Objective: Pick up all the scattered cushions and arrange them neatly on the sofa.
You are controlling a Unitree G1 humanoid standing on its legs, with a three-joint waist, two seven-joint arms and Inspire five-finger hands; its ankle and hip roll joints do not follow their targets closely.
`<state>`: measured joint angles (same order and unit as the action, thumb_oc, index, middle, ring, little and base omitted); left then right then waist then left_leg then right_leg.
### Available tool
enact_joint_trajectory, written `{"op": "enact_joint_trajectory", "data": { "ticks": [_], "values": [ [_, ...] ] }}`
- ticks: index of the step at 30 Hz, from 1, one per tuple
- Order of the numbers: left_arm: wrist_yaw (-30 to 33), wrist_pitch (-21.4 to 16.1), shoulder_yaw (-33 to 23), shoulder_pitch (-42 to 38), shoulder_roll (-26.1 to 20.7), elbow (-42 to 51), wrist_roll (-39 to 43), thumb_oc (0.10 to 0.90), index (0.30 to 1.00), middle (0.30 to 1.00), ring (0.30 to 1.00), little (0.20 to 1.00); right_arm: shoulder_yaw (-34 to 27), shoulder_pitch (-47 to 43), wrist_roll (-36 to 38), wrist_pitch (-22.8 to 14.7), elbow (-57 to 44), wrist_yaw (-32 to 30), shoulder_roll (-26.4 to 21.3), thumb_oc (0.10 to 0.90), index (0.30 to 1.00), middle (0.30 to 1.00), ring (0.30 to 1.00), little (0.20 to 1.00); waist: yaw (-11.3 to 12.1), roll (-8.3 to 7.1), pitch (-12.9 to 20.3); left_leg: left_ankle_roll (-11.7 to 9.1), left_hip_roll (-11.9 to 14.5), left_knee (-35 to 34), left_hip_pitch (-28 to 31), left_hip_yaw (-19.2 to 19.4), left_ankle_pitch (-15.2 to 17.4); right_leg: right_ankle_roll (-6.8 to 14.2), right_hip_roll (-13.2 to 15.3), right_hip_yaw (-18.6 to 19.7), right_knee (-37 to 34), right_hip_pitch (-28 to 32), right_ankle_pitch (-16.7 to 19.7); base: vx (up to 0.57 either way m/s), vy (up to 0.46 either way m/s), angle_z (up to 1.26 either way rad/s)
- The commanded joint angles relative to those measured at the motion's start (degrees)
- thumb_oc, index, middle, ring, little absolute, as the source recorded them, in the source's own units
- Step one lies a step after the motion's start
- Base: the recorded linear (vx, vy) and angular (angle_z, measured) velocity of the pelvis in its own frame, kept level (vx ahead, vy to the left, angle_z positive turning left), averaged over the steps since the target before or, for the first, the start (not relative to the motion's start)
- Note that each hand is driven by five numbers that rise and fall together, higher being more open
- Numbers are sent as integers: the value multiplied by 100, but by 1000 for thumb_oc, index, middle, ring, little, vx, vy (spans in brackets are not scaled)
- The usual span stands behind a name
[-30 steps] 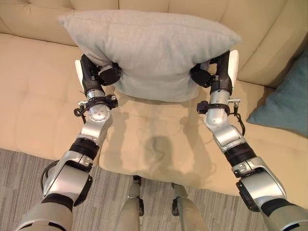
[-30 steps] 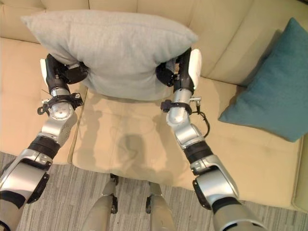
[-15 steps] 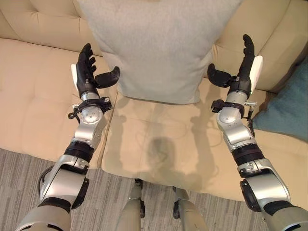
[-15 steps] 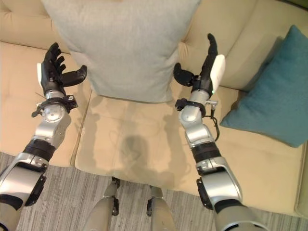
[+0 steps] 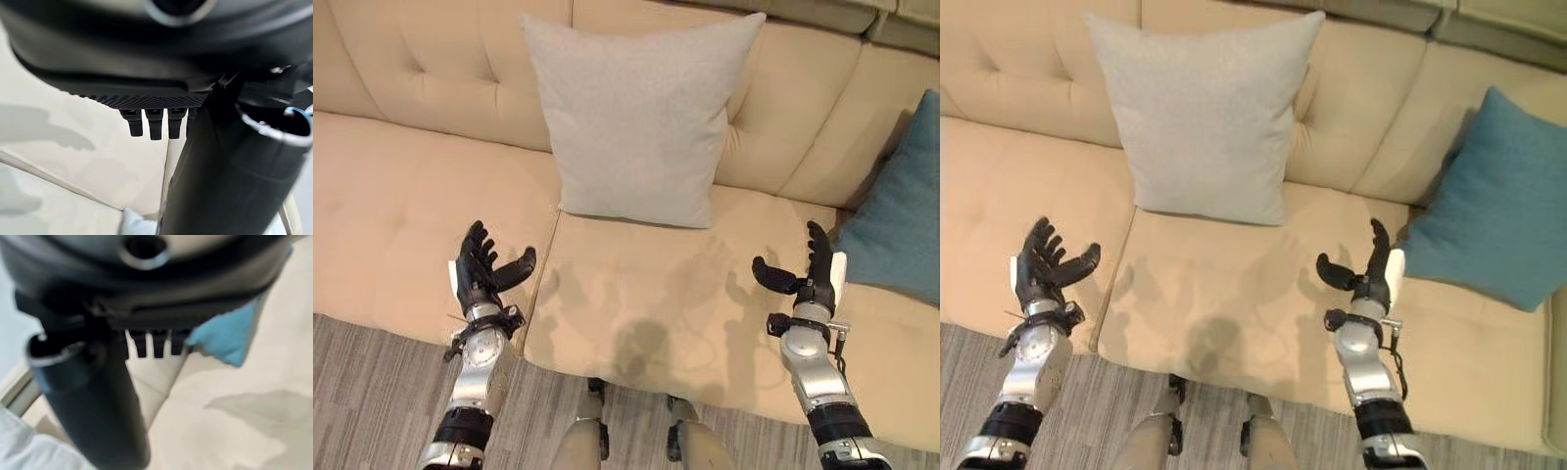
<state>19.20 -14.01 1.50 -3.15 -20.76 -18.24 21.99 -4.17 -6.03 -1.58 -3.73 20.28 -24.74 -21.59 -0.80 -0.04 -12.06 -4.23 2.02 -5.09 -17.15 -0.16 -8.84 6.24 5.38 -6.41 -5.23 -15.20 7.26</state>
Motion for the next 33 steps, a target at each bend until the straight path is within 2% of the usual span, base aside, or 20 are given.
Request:
{"op": "enact_joint_trajectory", "data": {
  "ticks": [1, 2, 4, 5, 6, 7, 8, 9, 12, 19, 23, 24, 33],
  "values": [
    [-331, -230, -314, 129, -31, 207, -313, 800, 900, 900, 900, 900, -301, 404, -294, -458, -352, 233, -267, 800, 900, 900, 900, 900, -40, -74, 829, -128, -44, 9, 213, 75, 498, 383, 186, -235, 23, 56, -187, 19, -16, 13],
    [-496, -179, -370, 470, 62, 205, -237, 800, 900, 900, 900, 900, -317, 764, -346, -452, -247, 395, -203, 800, 900, 900, 900, 900, -31, -93, 852, -113, -25, 9, 357, 66, 506, 366, 183, -274, 23, 208, -214, 13, -5, 12],
    [-565, -159, -406, 659, 69, 212, -286, 800, 900, 900, 900, 900, -308, 932, -414, -429, -193, 482, -192, 800, 900, 900, 900, 900, -34, -96, 850, -113, -19, 9, 464, 69, 521, 360, 180, -286, 23, 320, -238, 12, 0, 8],
    [-680, -74, -439, 905, 217, -20, -156, 800, 900, 900, 900, 900, -339, 1201, -322, -456, -70, 623, -68, 800, 900, 900, 900, 900, -31, -119, 893, -93, -19, 9, 615, 88, 543, 330, 169, -303, 23, 499, -266, 37, 6, 3],
    [-938, 74, -400, 1234, 324, -627, -225, 800, 900, 900, 900, 900, -266, 1511, -241, -469, 254, 907, 33, 800, 900, 900, 900, 900, -19, -154, 945, -61, -13, 9, 867, 124, 596, 309, 179, -360, 23, 791, -306, 38, 7, 3],
    [-942, 68, -397, 1243, 325, -631, -224, 800, 900, 900, 900, 900, -264, 1522, -239, -472, 254, 909, 30, 800, 900, 900, 900, 900, -19, -152, 937, -61, -13, 9, 887, 123, 601, 310, 179, -362, 23, 812, -310, 31, 21, 3],
    [-1104, 181, -281, 1410, 322, -1201, -495, 800, 900, 900, 900, 900, -143, 1637, -315, -481, 537, 1061, 21, 800, 900, 900, 900, 900, -12, -171, 976, -31, -21, 9, 1008, 148, 633, 312, 186, -366, 23, 956, -328, 0, 0, 0],
    [-1104, 172, -279, 1408, 323, -1213, -498, 800, 900, 900, 900, 900, -141, 1637, -314, -487, 544, 1060, 20, 800, 900, 900, 900, 900, -12, -172, 968, -31, -22, 9, 1021, 149, 637, 313, 187, -365, 23, 969, -331, 0, 0, 0],
    [-1321, 290, -135, 1652, 315, -1997, -934, 800, 900, 900, 900, 900, 52, 1919, -489, -530, 755, 1279, -65, 800, 900, 900, 900, 900, -1, -186, 1034, 15, -33, 9, 1225, 176, 699, 319, 198, -381, 23, 1181, -379, 11, 9, 1],
    [-1279, 338, 112, 1402, 406, -3727, -1576, 800, 900, 900, 900, 900, 687, 2046, -563, -621, 1300, 1568, 23, 800, 900, 900, 900, 900, -13, -273, 1089, 60, -92, 9, 1636, 161, 850, 317, 238, -350, 106, 1555, -479, 11, 10, 1],
    [-1228, 320, 191, 1299, 382, -3727, -1606, 800, 900, 900, 900, 900, 875, 1977, -563, -607, 1629, 1568, 74, 800, 900, 900, 900, 900, -1, -292, 1105, 72, -99, 9, 1682, 172, 879, 319, 250, -342, 95, 1596, -478, 2, 10, 3],
    [-1471, 529, 523, 590, 597, -4690, -1390, 800, 900, 900, 900, 900, 386, 748, 1102, -393, 4006, 1468, 129, 800, 900, 900, 900, 900, 85, -148, 1102, 83, -11, 9, 1999, 367, 1138, 357, 308, -496, 23, 1800, -545, 0, 0, 0],
    [-1394, 552, 554, 523, 617, -4793, -1497, 800, 900, 900, 900, 900, 451, 742, 969, -414, 3955, 1363, 127, 800, 900, 900, 900, 900, 96, -191, 1114, 65, -1, 9, 1987, 246, 1118, 319, 275, -577, 23, 1865, -605, 1, -15, 4]
  ]
}}
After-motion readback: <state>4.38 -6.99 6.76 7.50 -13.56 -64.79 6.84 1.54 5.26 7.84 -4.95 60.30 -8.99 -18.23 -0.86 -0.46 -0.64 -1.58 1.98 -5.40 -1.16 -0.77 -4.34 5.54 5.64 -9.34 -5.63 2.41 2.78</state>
